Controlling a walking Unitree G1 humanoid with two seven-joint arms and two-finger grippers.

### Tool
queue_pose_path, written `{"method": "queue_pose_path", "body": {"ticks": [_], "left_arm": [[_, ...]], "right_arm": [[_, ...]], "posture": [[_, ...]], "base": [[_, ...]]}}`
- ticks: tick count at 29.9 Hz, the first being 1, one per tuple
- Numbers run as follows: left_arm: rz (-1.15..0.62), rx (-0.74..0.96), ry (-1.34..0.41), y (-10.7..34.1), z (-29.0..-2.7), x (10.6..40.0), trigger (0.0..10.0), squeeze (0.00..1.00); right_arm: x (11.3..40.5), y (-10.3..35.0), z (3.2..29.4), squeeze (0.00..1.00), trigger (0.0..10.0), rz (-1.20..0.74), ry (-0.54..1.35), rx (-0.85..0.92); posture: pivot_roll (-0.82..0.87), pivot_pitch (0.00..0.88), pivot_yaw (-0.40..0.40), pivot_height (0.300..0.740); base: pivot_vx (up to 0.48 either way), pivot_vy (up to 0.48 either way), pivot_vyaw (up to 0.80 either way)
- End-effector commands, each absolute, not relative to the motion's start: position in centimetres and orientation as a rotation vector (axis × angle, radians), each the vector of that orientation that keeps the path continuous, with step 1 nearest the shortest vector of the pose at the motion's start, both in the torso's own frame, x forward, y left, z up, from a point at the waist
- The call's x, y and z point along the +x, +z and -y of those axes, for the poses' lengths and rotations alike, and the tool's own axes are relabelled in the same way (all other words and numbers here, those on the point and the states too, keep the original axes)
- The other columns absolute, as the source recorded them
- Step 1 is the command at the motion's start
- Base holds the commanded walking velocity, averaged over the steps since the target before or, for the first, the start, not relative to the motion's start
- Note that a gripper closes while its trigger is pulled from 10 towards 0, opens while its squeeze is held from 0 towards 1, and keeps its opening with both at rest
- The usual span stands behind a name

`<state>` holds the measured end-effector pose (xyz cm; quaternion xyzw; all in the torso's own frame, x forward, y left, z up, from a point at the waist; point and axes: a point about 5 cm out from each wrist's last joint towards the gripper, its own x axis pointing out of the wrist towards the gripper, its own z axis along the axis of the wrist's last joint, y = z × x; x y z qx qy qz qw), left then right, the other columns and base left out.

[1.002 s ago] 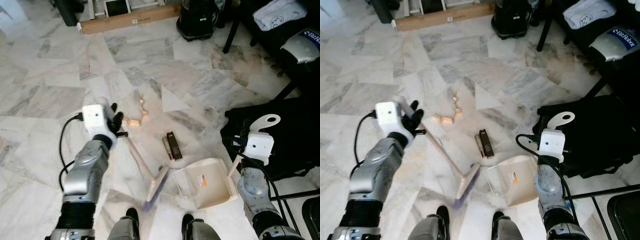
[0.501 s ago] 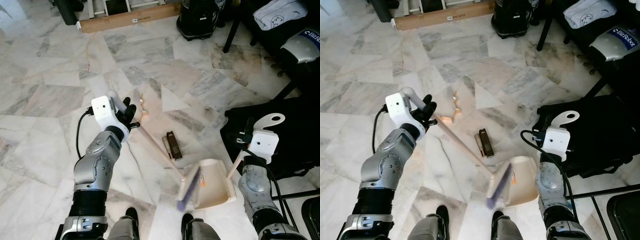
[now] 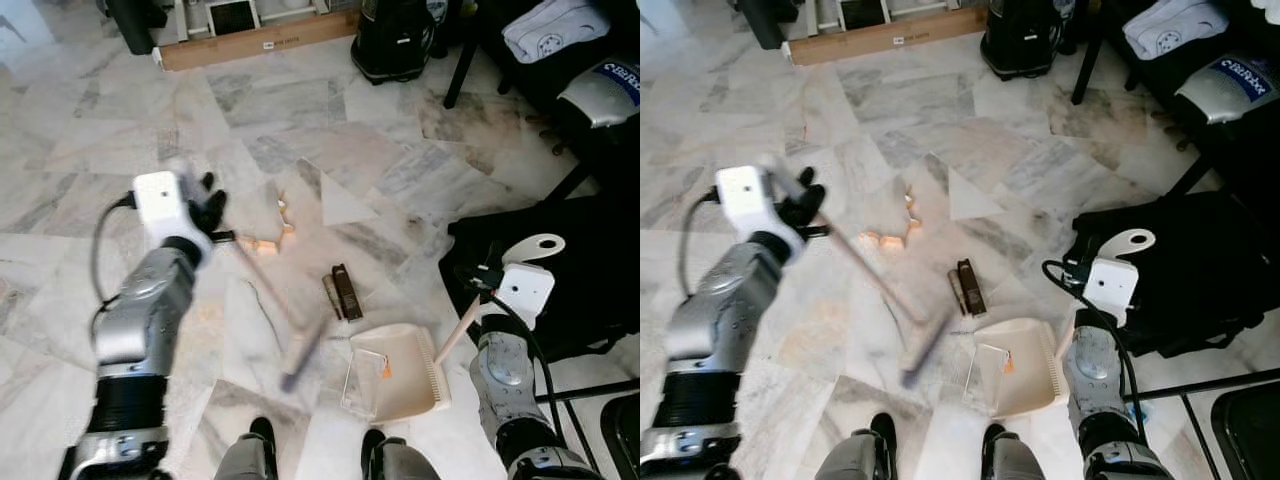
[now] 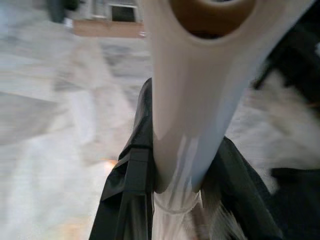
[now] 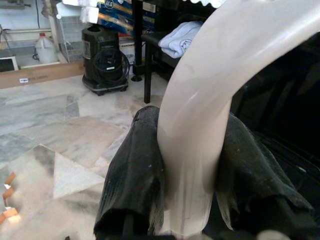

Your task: Sweep floor

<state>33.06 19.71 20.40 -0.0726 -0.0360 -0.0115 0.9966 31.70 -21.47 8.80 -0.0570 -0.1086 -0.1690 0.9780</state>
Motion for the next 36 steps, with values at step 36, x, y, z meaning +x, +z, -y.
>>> {"method": "queue_pose_path", "body": {"ticks": [36], "left_arm": [[-0.159,-0.228,-0.316,16.9,-12.7,32.1,10.0,0.00]], "right_arm": [[30.1,5.8,20.7,0.00,10.0,0.095,-0.343,-0.038]], "posture": [[0.08,0.268,0.044,0.740]], "base": [[0.000,0.000,0.00]]}}
